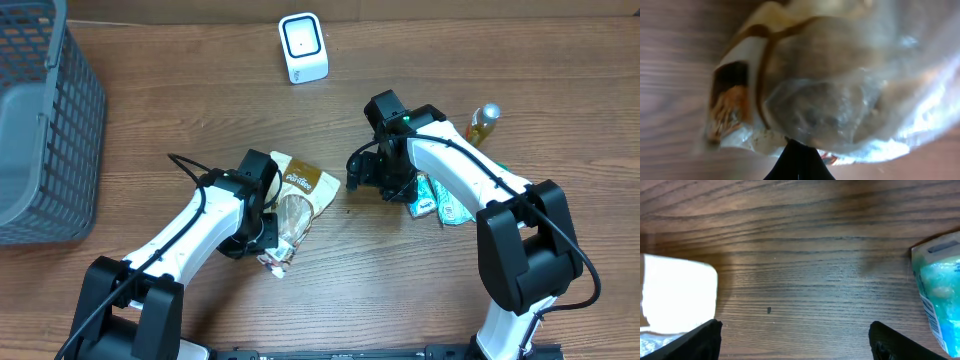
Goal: Scan the item barcode
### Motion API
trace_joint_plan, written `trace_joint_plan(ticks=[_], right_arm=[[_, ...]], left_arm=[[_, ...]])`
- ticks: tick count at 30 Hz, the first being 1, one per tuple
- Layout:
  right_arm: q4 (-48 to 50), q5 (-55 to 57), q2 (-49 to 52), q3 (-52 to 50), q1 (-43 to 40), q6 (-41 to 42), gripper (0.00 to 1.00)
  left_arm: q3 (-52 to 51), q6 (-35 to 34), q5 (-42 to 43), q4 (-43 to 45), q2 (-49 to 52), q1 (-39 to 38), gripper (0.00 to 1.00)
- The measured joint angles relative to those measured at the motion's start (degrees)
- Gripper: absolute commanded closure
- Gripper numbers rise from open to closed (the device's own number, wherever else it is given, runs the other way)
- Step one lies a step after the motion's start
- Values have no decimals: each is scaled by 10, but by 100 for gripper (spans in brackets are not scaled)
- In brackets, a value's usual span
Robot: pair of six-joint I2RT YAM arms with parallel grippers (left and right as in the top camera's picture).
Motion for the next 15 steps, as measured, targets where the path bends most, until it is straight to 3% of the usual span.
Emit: trace_joint_plan(ticks=[8, 15], right_arm=[[8, -3, 0, 0, 0, -3, 4], [47, -88, 0, 0, 0, -82, 0]], left_arm=[[0, -18, -53, 88, 0, 4, 91], [-1, -20, -79, 116, 0, 4, 89]])
